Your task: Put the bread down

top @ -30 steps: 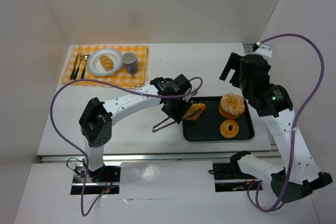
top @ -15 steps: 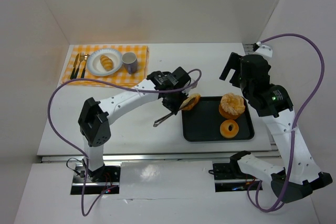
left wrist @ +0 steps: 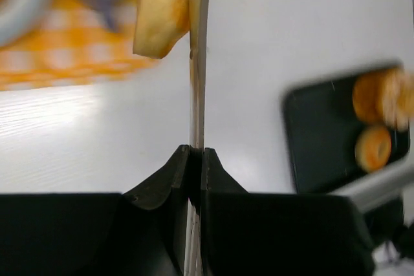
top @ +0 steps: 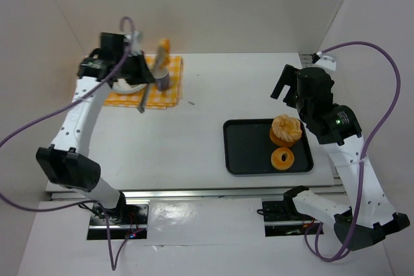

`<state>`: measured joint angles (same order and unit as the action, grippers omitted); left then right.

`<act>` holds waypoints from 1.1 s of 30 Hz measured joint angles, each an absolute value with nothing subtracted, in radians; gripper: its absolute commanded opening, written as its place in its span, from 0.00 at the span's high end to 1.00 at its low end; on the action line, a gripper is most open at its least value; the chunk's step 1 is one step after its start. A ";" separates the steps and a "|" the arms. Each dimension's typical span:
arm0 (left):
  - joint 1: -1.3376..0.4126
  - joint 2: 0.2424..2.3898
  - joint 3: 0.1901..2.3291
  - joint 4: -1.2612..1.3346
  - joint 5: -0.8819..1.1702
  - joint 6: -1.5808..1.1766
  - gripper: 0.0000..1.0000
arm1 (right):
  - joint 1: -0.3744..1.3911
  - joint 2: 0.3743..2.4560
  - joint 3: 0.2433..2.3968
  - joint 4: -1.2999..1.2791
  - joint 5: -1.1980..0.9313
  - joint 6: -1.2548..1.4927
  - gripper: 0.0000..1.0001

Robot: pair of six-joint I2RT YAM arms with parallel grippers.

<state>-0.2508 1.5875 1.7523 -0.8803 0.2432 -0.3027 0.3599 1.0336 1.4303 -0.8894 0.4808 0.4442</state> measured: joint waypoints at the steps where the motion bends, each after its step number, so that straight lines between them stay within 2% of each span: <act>1: -0.163 1.565 1.742 -0.853 0.252 -0.322 1.00 | 0.360 1.032 1.430 -0.889 0.481 0.444 0.00; 4: 0.066 1.518 1.695 -0.768 0.255 -0.393 1.00 | 0.360 1.031 1.430 -0.889 0.480 0.444 0.00; 9: 0.250 1.522 1.582 -0.650 0.278 -0.511 1.00 | 0.360 1.030 1.430 -0.889 0.477 0.444 0.00; 17: 0.305 1.707 1.574 -0.513 0.285 -0.610 1.00 | 0.360 1.038 1.430 -0.889 0.478 0.444 0.00; 25: 0.315 1.850 1.580 -0.482 0.296 -0.635 0.99 | 0.360 1.059 1.430 -0.889 0.482 0.444 0.00; 26: 0.315 1.857 1.579 -0.479 0.300 -0.636 0.92 | 0.360 1.060 1.430 -0.889 0.482 0.444 0.00; 29: 0.316 1.872 1.578 -0.469 0.313 -0.634 0.85 | 0.360 1.060 1.430 -0.889 0.481 0.444 0.00; 30: 0.315 1.879 1.578 -0.467 0.317 -0.633 0.75 | 0.360 1.061 1.430 -0.889 0.481 0.444 0.00; 31: 0.315 1.884 1.578 -0.467 0.319 -0.632 0.70 | 0.360 1.063 1.430 -0.889 0.480 0.444 0.00; 33: 0.313 1.895 1.578 -0.470 0.319 -0.628 0.67 | 0.360 1.066 1.430 -0.889 0.479 0.445 0.00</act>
